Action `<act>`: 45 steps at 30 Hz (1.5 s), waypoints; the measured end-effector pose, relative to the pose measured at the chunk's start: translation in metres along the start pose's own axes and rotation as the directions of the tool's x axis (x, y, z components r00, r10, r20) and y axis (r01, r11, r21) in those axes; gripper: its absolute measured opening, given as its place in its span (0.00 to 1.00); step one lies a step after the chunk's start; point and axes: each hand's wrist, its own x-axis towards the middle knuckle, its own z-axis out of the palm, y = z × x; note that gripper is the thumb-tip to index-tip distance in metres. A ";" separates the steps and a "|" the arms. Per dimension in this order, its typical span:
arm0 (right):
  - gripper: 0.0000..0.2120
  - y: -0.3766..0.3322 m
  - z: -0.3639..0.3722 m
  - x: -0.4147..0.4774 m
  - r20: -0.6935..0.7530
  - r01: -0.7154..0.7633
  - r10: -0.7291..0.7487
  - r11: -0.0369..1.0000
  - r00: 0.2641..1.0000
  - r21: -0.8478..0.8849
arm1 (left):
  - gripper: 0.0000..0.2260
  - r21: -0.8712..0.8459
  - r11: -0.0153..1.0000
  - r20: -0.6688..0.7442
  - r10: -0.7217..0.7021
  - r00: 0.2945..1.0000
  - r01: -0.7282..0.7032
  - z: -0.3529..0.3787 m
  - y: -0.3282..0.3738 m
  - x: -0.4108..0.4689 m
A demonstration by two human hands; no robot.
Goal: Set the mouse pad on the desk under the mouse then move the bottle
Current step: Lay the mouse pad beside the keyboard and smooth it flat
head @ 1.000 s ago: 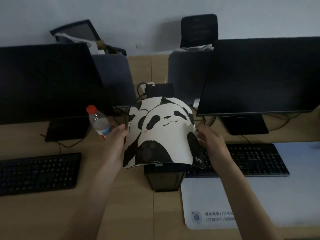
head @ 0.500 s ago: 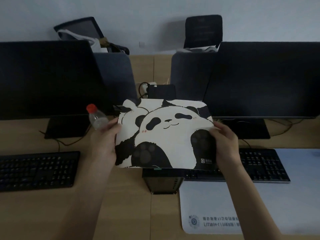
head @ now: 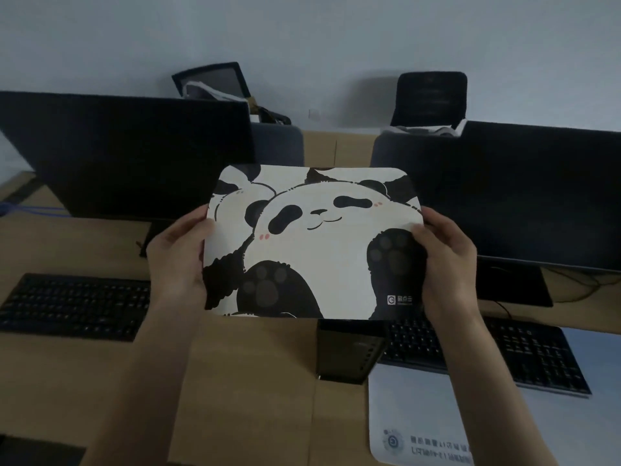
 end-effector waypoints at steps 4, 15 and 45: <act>0.12 -0.001 0.040 -0.019 0.062 0.001 -0.002 1.000 0.998 0.022 | 0.11 -0.029 0.999 -0.017 0.015 1.000 -0.016 -0.040 0.019 0.012; 0.12 0.038 0.144 -0.069 -0.063 0.007 -0.008 1.000 0.998 -0.019 | 0.10 -0.013 0.999 0.079 -0.041 0.996 0.042 -0.126 0.047 0.093; 0.15 0.274 0.104 -0.103 -0.223 -0.176 0.017 0.676 0.975 -0.716 | 0.14 0.415 0.855 -0.066 -0.313 0.948 0.311 -0.208 -0.207 0.104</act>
